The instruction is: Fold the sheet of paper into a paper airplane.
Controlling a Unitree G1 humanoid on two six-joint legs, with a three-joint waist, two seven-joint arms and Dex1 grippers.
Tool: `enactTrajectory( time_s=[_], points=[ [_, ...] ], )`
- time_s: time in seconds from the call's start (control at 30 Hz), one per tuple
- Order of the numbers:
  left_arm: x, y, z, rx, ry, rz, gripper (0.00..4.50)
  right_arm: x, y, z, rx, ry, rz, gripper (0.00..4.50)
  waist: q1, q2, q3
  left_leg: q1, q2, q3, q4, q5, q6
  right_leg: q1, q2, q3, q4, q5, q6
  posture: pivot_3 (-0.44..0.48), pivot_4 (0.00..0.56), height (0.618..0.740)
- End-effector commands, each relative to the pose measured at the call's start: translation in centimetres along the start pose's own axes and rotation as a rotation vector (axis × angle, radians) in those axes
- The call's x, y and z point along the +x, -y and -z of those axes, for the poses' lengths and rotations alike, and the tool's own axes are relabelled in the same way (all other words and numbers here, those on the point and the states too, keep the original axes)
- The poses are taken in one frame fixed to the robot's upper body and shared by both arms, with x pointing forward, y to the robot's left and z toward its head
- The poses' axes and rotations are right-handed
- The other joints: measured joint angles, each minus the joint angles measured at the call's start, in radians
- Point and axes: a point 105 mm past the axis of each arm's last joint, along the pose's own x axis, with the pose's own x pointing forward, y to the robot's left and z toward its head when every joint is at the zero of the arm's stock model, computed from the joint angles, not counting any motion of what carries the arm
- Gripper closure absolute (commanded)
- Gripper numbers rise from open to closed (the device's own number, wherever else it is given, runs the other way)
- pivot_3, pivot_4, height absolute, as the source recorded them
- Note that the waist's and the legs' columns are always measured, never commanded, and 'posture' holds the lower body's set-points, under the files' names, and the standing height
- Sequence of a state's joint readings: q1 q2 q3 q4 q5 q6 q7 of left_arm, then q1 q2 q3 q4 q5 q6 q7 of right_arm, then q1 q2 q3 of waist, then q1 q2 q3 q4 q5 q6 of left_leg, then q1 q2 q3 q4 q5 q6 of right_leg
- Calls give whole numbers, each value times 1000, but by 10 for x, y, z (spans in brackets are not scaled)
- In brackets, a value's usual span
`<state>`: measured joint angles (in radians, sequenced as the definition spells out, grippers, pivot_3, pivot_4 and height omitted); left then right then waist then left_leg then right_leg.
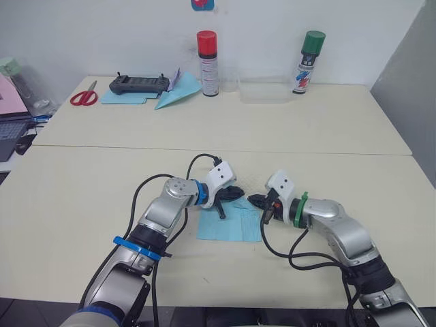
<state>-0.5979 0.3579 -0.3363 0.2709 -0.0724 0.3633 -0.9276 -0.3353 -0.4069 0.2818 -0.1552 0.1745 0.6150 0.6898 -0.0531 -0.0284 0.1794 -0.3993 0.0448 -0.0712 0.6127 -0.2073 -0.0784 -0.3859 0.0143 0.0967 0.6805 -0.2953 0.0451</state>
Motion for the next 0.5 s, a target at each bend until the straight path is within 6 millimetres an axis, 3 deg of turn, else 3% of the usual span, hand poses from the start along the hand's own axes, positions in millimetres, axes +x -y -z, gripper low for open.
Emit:
enactTrajectory(
  time_s=[0.03,0.4,0.5],
  points=[
    [4,9,22,-29,-84,28,4500,1,1,1,-36,-15,25,4445,0,0,0,0,0,0,0,0,0,0,0,0,0,0,0,0,150,740],
    [7,13,23,-27,-82,36,4500,-31,-8,37,-41,-146,-2,4445,3,-1,-4,1,0,0,0,0,0,1,0,0,-1,0,0,0,150,740],
    [8,13,23,-28,-79,36,4500,-35,-4,28,-49,-80,25,4445,3,-2,-7,1,0,0,0,0,0,2,0,0,-1,0,0,0,150,740]
  ],
)
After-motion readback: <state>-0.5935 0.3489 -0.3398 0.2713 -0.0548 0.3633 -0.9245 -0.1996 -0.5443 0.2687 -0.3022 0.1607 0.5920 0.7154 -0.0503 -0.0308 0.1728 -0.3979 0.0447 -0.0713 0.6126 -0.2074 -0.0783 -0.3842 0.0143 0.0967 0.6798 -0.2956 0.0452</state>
